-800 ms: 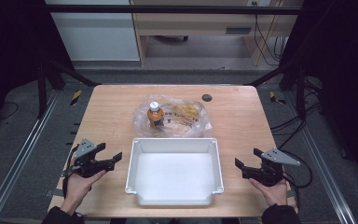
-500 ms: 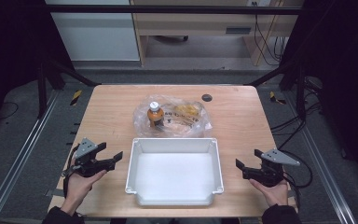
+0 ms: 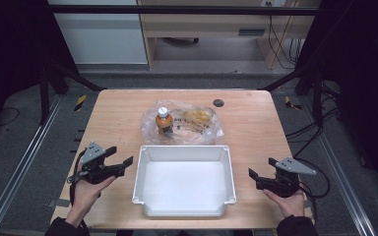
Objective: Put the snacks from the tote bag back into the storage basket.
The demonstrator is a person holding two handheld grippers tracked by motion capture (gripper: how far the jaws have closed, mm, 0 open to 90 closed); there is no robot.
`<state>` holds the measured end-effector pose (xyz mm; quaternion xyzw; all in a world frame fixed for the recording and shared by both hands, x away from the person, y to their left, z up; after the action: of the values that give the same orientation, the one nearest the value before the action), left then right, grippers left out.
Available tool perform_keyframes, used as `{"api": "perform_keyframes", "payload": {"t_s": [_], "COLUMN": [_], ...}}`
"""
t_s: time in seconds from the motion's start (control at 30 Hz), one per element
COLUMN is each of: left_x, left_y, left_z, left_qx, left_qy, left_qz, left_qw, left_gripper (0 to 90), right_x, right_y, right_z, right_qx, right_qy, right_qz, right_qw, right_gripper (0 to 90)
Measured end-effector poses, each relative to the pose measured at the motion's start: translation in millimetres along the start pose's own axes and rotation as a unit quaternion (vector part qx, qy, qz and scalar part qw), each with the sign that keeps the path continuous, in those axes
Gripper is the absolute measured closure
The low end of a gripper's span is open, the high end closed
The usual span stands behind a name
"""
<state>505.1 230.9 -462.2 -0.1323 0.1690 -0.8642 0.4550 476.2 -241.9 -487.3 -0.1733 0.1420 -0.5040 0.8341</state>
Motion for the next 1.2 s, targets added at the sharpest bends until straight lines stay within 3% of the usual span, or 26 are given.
{"api": "perform_keyframes", "payload": {"t_s": [0.33,0.87,1.2], "left_x": [1.7,-3.0,1.2], "left_y": [0.3,14.3,24.0], "left_z": [11.9,32.2,47.7], "left_qx": [0.008,0.015,0.024], "left_qy": [0.004,0.009,0.012], "left_qz": [0.001,0.009,0.006], "left_qw": [1.0000,0.9998,0.9996], "left_gripper": [21.7,21.8,21.7], "right_x": [-0.3,-5.1,-9.5], "right_y": [-0.8,2.3,4.4], "right_z": [5.7,9.5,11.0], "right_qx": [0.008,0.006,0.008], "right_qy": [-0.002,-0.004,-0.006], "right_qz": [-0.002,0.002,0.007], "right_qw": [1.0000,1.0000,0.9999], "right_gripper": [13.0,13.2,12.9]}}
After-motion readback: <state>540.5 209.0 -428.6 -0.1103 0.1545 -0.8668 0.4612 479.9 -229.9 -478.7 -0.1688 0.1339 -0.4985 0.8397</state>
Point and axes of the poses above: each handheld gripper's, and its own axes: y roughly forward along the jaws, z roughly out of its top, x roughly to its right, the point moved 7 cm from there along y, roughly forward along the jaws, and after that the axes turned 1 degree about x, right-handed, at the moved point
